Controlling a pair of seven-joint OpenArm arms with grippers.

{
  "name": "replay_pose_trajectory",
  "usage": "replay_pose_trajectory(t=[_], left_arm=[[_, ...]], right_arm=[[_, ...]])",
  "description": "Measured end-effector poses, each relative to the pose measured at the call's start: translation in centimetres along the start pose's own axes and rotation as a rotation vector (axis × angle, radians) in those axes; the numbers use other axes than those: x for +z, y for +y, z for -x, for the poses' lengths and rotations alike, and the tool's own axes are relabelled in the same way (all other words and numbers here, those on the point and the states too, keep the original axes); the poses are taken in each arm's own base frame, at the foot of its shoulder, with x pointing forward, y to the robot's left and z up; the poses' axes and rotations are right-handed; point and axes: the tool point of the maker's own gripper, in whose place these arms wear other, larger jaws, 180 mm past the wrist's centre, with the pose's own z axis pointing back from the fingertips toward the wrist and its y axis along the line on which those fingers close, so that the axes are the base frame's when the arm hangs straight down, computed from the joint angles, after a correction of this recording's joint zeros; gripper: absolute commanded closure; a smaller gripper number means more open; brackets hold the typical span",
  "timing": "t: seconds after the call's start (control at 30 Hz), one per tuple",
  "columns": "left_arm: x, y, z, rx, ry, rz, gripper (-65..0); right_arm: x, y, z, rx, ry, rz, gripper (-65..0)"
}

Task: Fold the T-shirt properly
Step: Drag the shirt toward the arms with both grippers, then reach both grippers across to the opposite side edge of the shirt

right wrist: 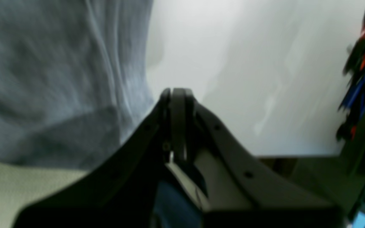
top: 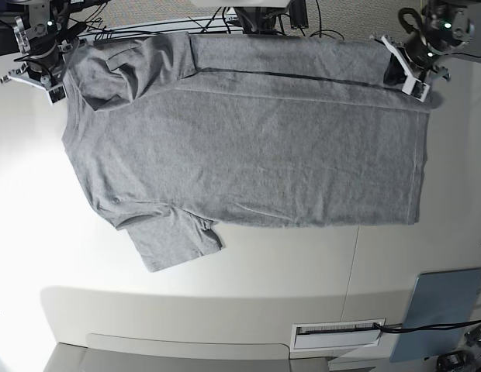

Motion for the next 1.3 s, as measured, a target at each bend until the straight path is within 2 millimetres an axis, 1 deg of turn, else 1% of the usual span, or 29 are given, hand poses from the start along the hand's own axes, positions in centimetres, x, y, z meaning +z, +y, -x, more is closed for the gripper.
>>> replay_pose_trajectory(t=[0.07, 0.27, 0.3, 0.4, 0.47, 0.5, 0.6, 0.67, 0.7, 0.8, 0.87, 1.0, 1.1, 1.2, 1.23, 1.3], left_arm=[[0.3, 0.0, -1.3, -0.01, -0.041, 0.009, -3.3], [0.7, 1.0, -2.6, -0.058, -0.051, -0.012, -20.4], [0.7, 1.6, -3.0, -0.055, -0.057, -0.038, -23.0], [0.6, 4.4, -5.0, -0.039, -0.094, -0.148, -30.8], [0.4, 5.5, -6.4, -0.045, -0.102, -0.18, -34.5], [0.2, 5.8, -7.3, -0.048, -0.116, -0.186, -35.0], [-0.5, 6.7, -10.6, -0.024, -0.191, -0.177, -35.0], [-1.0, 8.2, -12.3, 0.012, -0.233, -0.194, -35.0], [-1.4, 9.0, -12.9, 0.036, -0.248, -0.197, -35.0], [-2.8, 11.5, -13.5, 0.112, -0.256, -0.218, -35.0], [-3.7, 13.3, -13.8, 0.166, -0.263, -0.232, -35.0], [-5.5, 15.7, -14.7, 0.253, -0.272, -0.225, -35.0], [-7.3, 16.4, -15.8, 0.251, -0.25, -0.213, -35.0], [-9.6, 16.6, -17.4, 0.22, -0.204, -0.215, -35.0], [-10.3, 17.0, -17.7, 0.226, -0.185, -0.236, -35.0], [-11.3, 18.3, -17.5, 0.245, -0.13, -0.308, -35.0]], right_arm=[[0.2, -0.4, -1.3, -0.004, -0.039, 0.012, 0.0], [0.4, -2.0, -5.6, -0.011, -0.158, 0.047, 0.0], [0.3, -2.1, -6.2, 0.0, -0.172, 0.041, -2.3], [0.3, -2.3, -7.7, -0.01, -0.211, 0.026, -17.2], [0.3, -2.3, -9.0, -0.047, -0.257, 0.004, -24.9], [0.5, -2.4, -10.0, -0.056, -0.298, -0.001, -26.7], [0.8, -3.0, -12.4, -0.122, -0.376, -0.022, -27.2], [0.9, -3.4, -13.7, -0.182, -0.394, -0.046, -27.2], [0.9, -3.7, -14.4, -0.205, -0.403, -0.056, -27.2], [1.4, -4.8, -16.4, -0.241, -0.463, -0.051, -27.1], [1.5, -5.4, -17.2, -0.258, -0.484, -0.046, -27.1], [0.7, -5.9, -18.6, -0.305, -0.509, -0.07, -27.1], [-0.7, -4.8, -19.2, -0.296, -0.473, -0.111, -27.1], [-1.9, -2.3, -19.8, -0.268, -0.443, -0.182, -27.1], [-2.2, -1.7, -20.0, -0.254, -0.434, -0.194, -27.1], [-2.4, -0.9, -20.3, -0.227, -0.427, -0.206, -27.1]])
